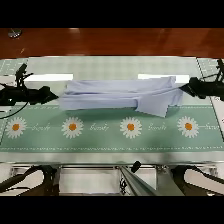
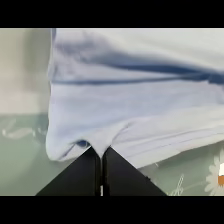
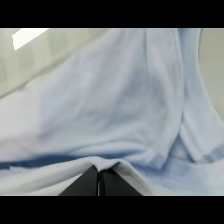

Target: Fold the shirts.

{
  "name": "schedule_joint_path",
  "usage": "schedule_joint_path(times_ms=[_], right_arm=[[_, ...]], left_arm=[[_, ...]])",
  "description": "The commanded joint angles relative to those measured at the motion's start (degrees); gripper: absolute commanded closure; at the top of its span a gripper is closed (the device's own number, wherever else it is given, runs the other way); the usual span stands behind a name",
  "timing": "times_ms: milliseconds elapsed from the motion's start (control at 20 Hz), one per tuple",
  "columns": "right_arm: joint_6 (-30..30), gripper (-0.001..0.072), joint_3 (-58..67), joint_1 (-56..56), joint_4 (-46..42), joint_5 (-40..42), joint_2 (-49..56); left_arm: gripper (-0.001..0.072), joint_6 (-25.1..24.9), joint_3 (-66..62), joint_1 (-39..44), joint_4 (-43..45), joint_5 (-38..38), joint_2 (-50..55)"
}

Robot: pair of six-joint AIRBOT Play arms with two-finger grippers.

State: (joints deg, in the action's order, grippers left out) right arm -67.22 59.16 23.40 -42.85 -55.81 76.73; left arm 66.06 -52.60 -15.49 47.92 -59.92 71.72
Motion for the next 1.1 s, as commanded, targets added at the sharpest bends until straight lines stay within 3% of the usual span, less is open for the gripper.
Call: schedule_joint_path(times_ms=[0,200,550,700,750,800,850,900,1000,1050], right_arm=[[-3.80,0.0682,9.22,-2.54,-0.07,4.39,8.59],[-4.76,0.0682,15.93,-2.56,3.61,4.90,16.79],[-4.70,0.0681,16.96,-2.56,4.79,5.40,23.69],[-4.46,0.0673,16.96,-2.54,3.82,6.21,24.11],[-4.48,0.0529,17.03,-2.49,4.00,6.12,24.09],[-4.17,0.0306,17.64,-2.34,3.52,4.76,24.11],[-3.04,0.0219,18.78,-1.99,2.86,2.82,24.09],[-2.86,0.0215,20.61,-1.42,0.96,0.35,24.06],[-4.70,0.0214,24.50,-0.04,-6.01,-3.91,23.58],[-6.05,0.0161,26.29,0.59,-10.36,-6.29,23.26]], left_arm=[[0.0686,1.25,-6.16,0.79,0.02,2.16,6.36],[0.0686,1.27,-14.93,1.33,-1.09,1.22,16.57],[0.0675,1.57,-29.68,2.78,-7.04,-3.48,32.22],[0.0438,5.05,-30.38,2.86,-6.97,-6.29,35.43],[0.0437,5.16,-30.38,2.82,-6.88,-8.04,35.98],[0.0437,5.14,-30.38,2.67,-6.78,-9.70,36.17],[0.0409,5.11,-30.40,2.16,-6.75,-11.17,36.09],[0.0316,5.16,-30.40,1.40,-6.78,-12.48,35.85],[0.0317,5.14,-30.42,-0.61,-6.78,-15.21,34.73],[0.0317,5.09,-30.40,-1.53,-6.78,-16.39,33.66]])
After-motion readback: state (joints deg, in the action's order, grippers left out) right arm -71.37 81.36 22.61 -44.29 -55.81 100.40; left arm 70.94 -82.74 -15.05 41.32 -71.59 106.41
